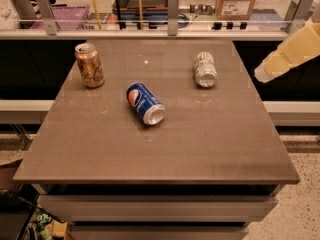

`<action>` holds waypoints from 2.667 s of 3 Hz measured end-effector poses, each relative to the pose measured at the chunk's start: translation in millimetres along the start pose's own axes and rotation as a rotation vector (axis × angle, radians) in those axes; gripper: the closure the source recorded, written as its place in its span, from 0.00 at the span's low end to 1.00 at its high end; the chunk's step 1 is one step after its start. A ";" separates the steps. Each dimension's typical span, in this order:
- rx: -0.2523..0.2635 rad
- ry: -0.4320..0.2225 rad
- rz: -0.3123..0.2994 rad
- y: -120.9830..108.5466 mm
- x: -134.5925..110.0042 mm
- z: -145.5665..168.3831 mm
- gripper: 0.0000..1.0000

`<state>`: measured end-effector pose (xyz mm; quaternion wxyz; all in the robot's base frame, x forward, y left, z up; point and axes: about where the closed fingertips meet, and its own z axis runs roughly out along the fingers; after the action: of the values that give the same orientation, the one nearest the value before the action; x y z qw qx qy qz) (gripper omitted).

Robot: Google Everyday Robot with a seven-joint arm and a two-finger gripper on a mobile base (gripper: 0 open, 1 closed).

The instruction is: Place 7up can upright

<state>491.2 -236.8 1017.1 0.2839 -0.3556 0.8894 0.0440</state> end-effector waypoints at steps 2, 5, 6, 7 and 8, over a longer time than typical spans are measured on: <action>0.047 0.026 0.287 -21.8 -5.5 7.6 0.00; 0.075 0.129 0.455 -27.9 -9.4 14.2 0.00; 0.113 0.161 0.488 -29.2 -14.8 16.5 0.00; 0.192 0.212 0.564 -33.9 -29.1 27.6 0.00; 0.251 0.251 0.637 -37.4 -41.1 40.8 0.00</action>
Offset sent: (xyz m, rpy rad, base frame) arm 0.0311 -0.0204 -0.0015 0.1337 0.1363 -0.4655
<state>559.2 -228.2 1009.7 0.1859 -0.0258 0.9820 -0.0235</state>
